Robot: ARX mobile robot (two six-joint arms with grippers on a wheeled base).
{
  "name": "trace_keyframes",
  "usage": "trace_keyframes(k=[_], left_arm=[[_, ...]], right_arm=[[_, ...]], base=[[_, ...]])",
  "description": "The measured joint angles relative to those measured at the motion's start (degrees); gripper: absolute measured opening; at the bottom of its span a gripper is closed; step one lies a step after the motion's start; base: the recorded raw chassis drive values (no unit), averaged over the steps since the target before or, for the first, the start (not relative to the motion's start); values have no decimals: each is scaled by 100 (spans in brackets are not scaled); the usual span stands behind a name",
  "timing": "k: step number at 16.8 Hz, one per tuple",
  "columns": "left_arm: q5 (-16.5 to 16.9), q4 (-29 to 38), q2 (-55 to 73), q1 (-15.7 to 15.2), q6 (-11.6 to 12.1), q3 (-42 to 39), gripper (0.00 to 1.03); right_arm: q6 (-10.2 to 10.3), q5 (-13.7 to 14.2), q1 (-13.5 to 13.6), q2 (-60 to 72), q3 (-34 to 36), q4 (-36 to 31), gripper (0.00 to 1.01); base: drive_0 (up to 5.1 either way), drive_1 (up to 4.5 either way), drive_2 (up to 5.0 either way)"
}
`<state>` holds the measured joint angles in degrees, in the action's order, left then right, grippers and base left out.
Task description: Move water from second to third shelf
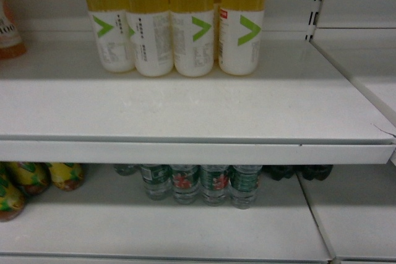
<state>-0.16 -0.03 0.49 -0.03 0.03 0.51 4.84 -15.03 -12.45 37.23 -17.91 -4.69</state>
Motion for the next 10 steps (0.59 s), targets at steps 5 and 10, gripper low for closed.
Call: trace_keyframes(k=[5,10], left_arm=[[13,-11,0,0,0,0,98],[26,-13,0,0,0,0,98]], right_arm=[[0,0,0,-15,-7,-9,39],[0,7,0,-17,-7,0,39]], base=[[0,0,0],[0,0,0]])
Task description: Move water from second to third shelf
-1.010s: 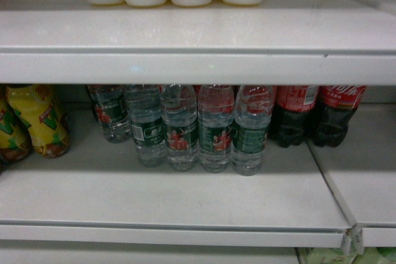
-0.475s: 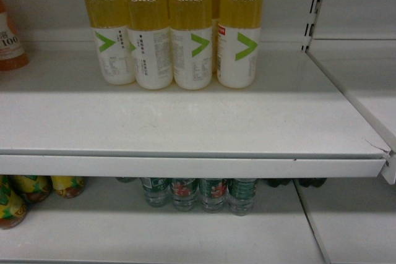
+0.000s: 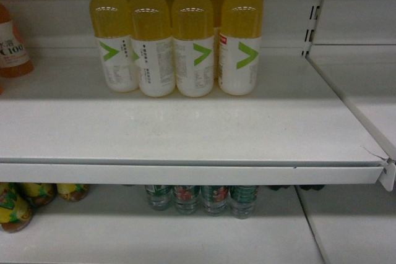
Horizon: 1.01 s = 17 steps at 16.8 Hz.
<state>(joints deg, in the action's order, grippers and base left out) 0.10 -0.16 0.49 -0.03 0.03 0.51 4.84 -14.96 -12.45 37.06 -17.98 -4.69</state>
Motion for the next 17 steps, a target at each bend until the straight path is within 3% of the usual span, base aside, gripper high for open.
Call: trace_keyframes(k=[11,17], left_arm=[[-9,9,0,0,0,0,98],[-11,-13,0,0,0,0,98]], right_arm=[[0,4,-31,-4,0,20,39],[0,0,-31,-2,0,9,39]], base=[[0,0,0],[-486,125,349]])
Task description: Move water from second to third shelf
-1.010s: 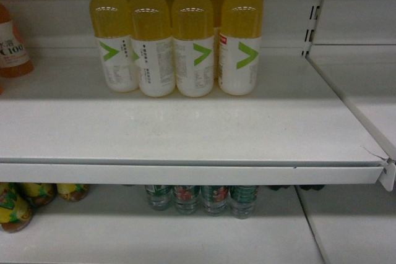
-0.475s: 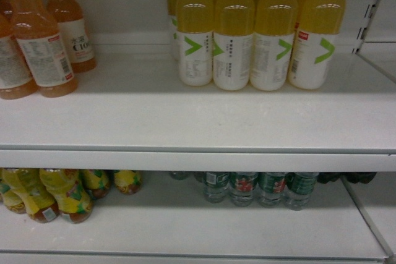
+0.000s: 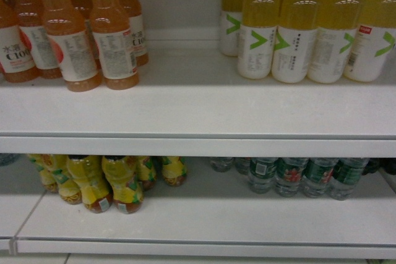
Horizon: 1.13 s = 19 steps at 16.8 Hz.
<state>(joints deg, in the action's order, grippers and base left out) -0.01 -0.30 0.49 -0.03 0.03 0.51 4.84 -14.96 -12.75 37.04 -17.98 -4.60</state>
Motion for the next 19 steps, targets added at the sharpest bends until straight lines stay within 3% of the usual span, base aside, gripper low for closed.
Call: trace_keyframes(k=[19], left_arm=[[0,7,0,0,-2,0,98]], right_arm=[[0,-7,0,-2,2,-2,39]], base=[[-485,130,346]])
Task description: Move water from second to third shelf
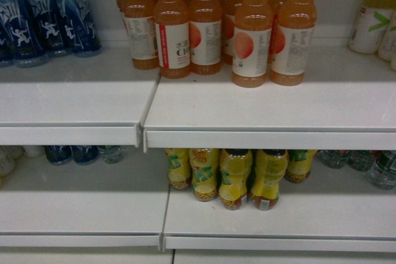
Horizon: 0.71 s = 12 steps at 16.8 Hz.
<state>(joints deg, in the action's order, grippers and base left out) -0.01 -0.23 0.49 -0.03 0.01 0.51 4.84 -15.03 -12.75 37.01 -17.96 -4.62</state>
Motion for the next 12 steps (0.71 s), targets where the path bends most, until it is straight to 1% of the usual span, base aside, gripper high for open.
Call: trace_keyframes(k=[9,12], left_arm=[[2,2,0,0,2,0,98],[-4,9,0,0,2,0,98]], right_arm=[[0,11,-2,0,0,15,39],[0,2,0,2,0,15,39]], base=[[-485,130,346],[-494,242,242]])
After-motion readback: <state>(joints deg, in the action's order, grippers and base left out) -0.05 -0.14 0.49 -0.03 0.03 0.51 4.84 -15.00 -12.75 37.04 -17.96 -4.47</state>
